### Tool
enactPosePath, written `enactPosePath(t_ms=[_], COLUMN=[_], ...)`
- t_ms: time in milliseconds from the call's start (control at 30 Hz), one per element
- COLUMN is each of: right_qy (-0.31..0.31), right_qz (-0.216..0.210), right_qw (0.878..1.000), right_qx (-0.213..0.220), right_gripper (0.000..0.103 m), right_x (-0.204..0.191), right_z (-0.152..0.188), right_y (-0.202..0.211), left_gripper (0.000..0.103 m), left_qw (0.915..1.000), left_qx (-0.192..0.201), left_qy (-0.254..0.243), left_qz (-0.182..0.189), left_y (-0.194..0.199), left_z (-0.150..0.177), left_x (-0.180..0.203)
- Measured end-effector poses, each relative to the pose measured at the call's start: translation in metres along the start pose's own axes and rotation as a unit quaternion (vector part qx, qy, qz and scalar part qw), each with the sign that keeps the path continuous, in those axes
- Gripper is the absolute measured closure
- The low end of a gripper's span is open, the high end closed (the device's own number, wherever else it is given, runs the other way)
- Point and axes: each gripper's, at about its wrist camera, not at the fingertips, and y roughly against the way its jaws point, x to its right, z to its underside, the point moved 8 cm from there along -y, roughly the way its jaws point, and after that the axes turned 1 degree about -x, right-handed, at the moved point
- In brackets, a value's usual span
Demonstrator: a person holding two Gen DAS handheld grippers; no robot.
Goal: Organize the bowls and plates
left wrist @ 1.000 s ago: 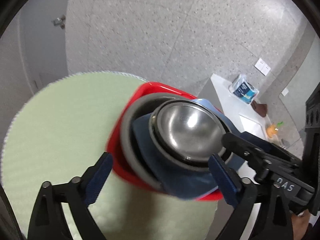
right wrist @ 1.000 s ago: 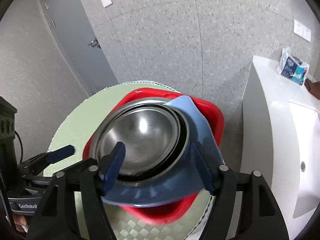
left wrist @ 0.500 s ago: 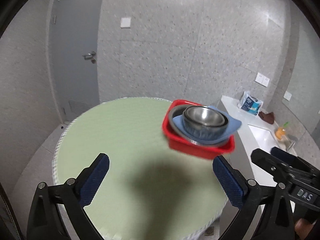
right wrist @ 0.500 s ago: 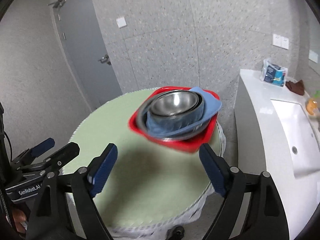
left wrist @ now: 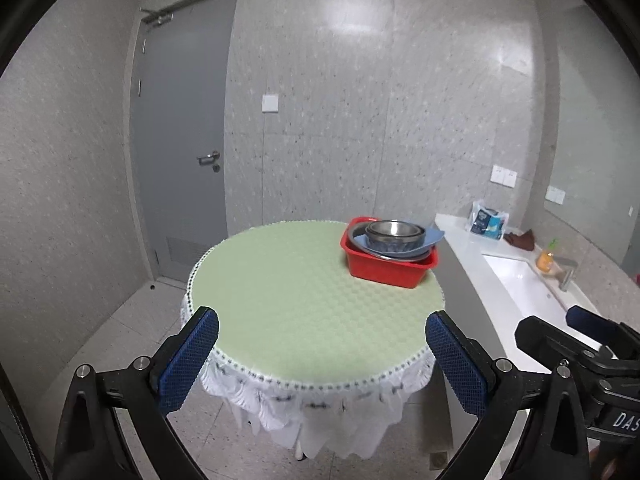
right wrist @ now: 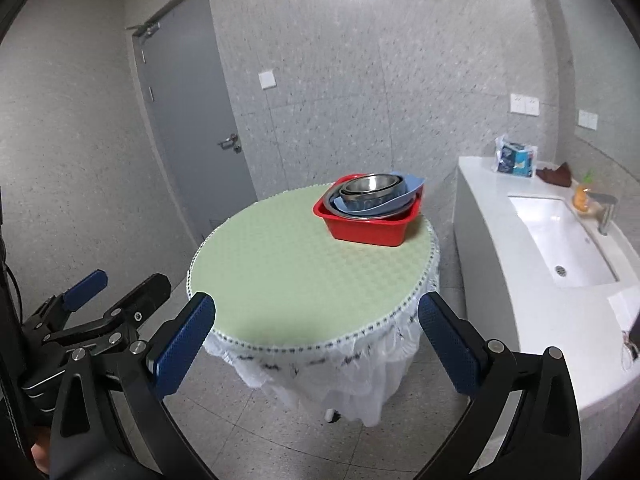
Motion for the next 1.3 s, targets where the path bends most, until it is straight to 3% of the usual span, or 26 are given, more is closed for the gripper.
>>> enactPosePath(t_ms=[133,400,667,833,1167,1300], right_qy=[0.006,0.034,0.055,0.058,0.060,0.058], right_qz=[0.007,0.005,-0.012,-0.016,-0.022,-0.019], right_qw=[1.000,0.998,0.997,0.997,0.995,0.995], right_qx=[0.023,0.046,0.047,0.051,0.073,0.084], right_gripper=[0.000,0.000,0.000,0.000,0.000,0.000], right_x=[-0.004,-0.006,-0.004,-0.003,-0.014,-0.020], right_z=[0.021,0.079,0.149,0.173,0.216,0.234], right_y=[0.049,0.150,0.248,0.298,0.371,0.389], left_gripper=[0.001,0.001,0.001,0.001,0.001,0.001], left_qw=[0.9999,0.9984,0.9966,0.9956,0.9932,0.9932], left_qx=[0.010,0.035,0.046,0.052,0.080,0.087], left_qy=[0.002,0.002,0.009,0.004,-0.011,-0.013], left_qz=[0.001,-0.044,-0.068,-0.078,-0.084,-0.076], left_y=[0.057,0.204,0.352,0.435,0.535,0.550], left_z=[0.030,0.119,0.205,0.243,0.292,0.310], left_x=[0.008,0.035,0.080,0.105,0.126,0.123])
